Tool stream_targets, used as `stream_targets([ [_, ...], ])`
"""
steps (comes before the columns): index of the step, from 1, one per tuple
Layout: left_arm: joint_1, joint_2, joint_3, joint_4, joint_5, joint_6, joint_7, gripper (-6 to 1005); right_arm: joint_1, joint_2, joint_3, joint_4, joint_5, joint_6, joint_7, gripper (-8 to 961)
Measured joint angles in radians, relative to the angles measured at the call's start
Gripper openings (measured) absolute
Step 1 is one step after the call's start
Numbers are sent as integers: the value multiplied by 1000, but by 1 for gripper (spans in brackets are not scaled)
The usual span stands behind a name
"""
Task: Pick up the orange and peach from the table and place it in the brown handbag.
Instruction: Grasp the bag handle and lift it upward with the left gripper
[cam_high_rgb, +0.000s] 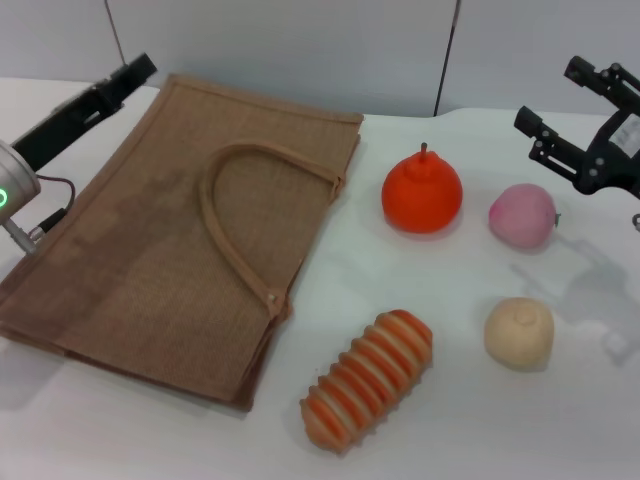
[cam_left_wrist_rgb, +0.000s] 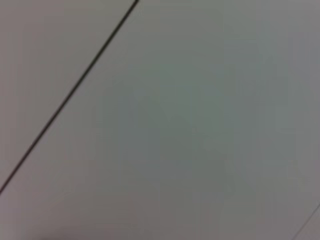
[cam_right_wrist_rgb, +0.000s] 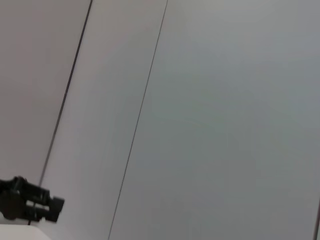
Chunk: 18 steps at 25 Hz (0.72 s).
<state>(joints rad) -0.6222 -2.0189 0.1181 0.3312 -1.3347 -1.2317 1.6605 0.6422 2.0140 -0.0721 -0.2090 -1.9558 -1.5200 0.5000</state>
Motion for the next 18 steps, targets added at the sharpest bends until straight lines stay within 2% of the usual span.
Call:
stream_targets([
  [9, -117, 14, 0, 168, 480, 90, -414, 422, -1, 0, 0, -1, 0, 0, 0, 768],
  [14, -189, 14, 0, 202, 740, 148, -558, 421, -1, 0, 0, -1, 0, 0, 0, 768],
  [18, -233, 12, 1, 209, 894, 169, -626, 419, -1, 0, 4, -1, 0, 0, 0, 768],
])
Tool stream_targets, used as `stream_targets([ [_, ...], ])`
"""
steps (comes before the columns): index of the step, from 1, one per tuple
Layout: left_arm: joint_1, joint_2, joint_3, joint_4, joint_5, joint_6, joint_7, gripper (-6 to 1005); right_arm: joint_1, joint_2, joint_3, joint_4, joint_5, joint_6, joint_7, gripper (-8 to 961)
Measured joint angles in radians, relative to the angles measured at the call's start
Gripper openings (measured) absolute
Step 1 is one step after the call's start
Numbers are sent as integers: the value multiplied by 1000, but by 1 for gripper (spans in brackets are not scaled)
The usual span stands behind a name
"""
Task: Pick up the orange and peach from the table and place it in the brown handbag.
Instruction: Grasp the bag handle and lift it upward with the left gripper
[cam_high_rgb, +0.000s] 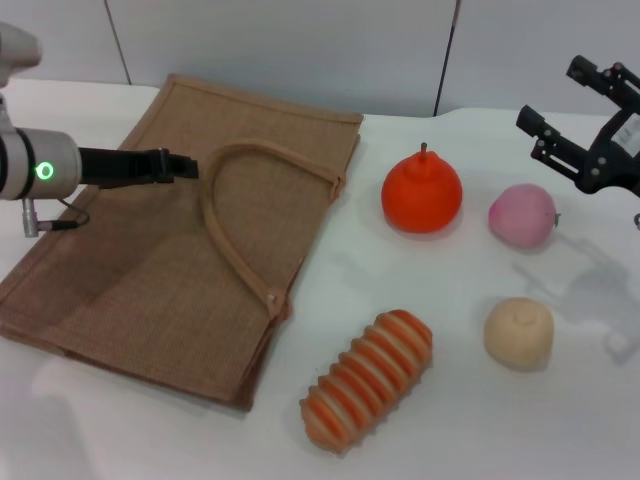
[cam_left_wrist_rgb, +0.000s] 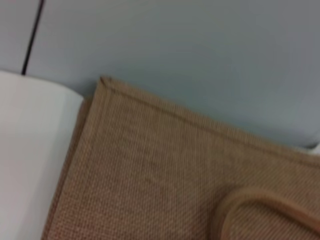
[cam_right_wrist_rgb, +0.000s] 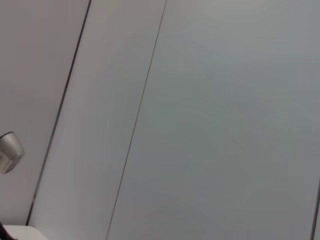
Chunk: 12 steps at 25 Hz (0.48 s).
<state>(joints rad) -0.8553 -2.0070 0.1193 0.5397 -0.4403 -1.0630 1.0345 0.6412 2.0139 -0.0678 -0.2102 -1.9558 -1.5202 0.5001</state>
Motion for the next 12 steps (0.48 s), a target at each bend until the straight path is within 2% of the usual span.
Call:
stream_targets([
  [4, -31, -1, 0, 2, 80, 19, -34, 419, 0, -1, 5, 0, 0, 0, 0, 768],
  [9, -41, -13, 5, 15, 90, 25, -16, 417, -1, -1, 5, 0, 0, 0, 0, 768],
  [12, -46, -17, 38, 15, 86, 29, -10, 416, 0, -1, 5, 0, 0, -1, 0, 768],
])
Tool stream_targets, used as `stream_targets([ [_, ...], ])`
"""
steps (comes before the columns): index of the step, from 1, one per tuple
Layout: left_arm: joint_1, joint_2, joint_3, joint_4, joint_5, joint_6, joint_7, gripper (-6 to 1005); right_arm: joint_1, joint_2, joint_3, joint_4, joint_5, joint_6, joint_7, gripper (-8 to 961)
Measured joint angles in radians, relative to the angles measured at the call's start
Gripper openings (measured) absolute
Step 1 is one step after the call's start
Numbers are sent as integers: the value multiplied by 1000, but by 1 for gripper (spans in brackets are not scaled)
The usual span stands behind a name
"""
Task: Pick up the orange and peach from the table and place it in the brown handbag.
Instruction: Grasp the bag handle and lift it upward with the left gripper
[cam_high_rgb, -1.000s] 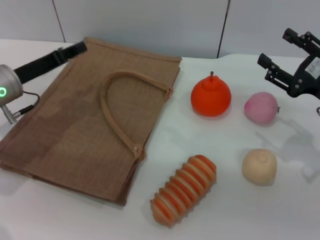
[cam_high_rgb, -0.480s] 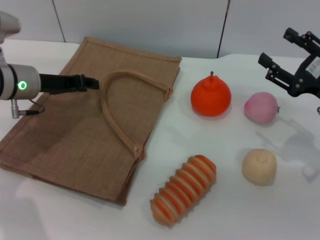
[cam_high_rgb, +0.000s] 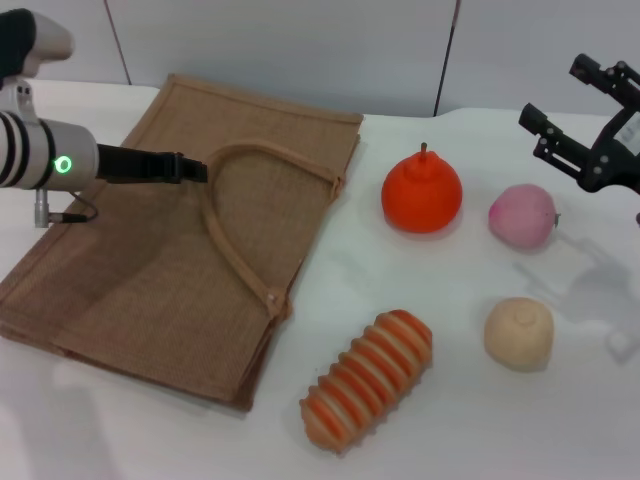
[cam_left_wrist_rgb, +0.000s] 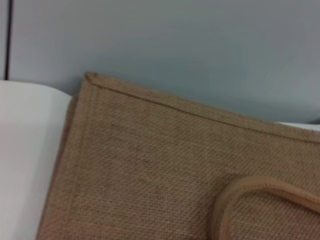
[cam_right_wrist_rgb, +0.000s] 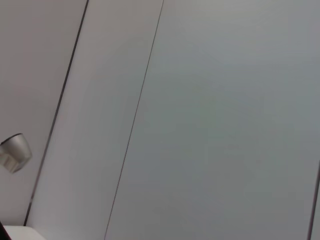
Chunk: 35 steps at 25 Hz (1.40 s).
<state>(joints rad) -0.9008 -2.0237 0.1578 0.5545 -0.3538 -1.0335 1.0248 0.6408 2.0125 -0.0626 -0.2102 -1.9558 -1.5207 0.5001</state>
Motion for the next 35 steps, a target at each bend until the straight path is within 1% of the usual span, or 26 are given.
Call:
stream_targets([
  [5, -6, -3, 38, -7, -2, 37, 6, 415, 3, 0, 0, 0, 0, -2, 0, 768],
  [8, -9, -6, 40, -14, -6, 59, 19, 414, 5, 0, 0, 0, 0, -2, 0, 768],
  [13, -15, -8, 40, -62, -66, 102, 96, 413, 6, 0, 0, 0, 0, -2, 0, 768],
  [17, -20, -7, 40, -83, -82, 113, 118, 412, 6, 0, 0, 0, 0, -2, 0, 768],
  [29, -16, -5, 56, -90, -70, 103, 79, 413, 2, 0, 0, 0, 0, -1, 0, 766],
  [35, -7, -3, 115, -86, -70, 101, 20, 413, 1, 0, 0, 0, 0, 0, 0, 763],
])
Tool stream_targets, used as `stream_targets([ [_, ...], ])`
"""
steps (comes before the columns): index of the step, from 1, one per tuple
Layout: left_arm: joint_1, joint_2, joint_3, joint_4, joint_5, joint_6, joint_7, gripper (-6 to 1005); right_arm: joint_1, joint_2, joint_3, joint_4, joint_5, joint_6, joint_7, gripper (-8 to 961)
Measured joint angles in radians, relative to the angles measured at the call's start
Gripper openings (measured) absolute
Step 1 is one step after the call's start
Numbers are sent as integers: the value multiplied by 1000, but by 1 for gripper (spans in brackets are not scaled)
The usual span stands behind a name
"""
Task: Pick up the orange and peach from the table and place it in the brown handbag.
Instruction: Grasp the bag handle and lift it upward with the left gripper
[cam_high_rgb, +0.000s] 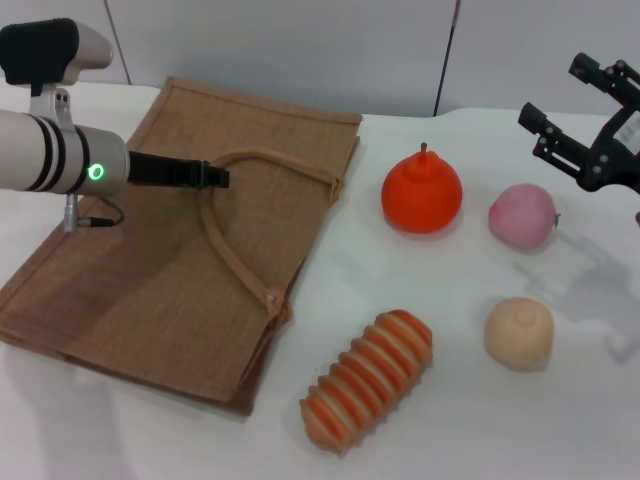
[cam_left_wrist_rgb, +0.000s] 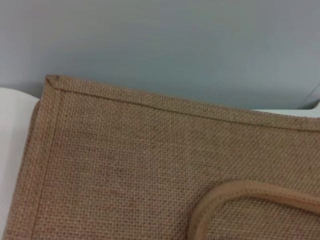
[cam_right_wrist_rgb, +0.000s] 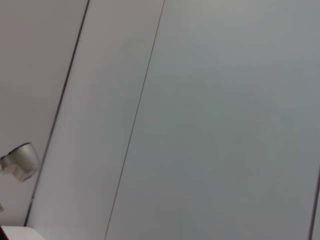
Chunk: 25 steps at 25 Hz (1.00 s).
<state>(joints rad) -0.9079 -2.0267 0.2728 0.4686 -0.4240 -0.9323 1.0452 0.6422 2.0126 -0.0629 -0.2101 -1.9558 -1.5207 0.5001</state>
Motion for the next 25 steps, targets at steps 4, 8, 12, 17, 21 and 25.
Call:
stream_targets([
  [4, 4, 0, 5, 7, 7, -1, -19, 412, -1, 0, 0, 0, 0, 1, 0, 761],
  [8, 16, -1, 1, 30, 7, -1, -26, 412, -4, 0, 0, -1, 0, 2, 0, 759],
  [12, 24, -2, -6, 49, -5, -6, -26, 410, -4, 0, 0, -2, 0, 8, 0, 757],
  [17, 21, -1, 0, 49, -8, -20, -20, 405, -2, 0, 0, -2, 0, 13, 0, 754],
  [21, 15, -2, 2, 40, -2, -18, -18, 401, 0, 0, 0, -2, 0, 13, 0, 753],
  [25, 14, -2, 2, 37, 0, -17, -19, 397, -1, 0, 0, -2, 0, 13, 0, 751],
])
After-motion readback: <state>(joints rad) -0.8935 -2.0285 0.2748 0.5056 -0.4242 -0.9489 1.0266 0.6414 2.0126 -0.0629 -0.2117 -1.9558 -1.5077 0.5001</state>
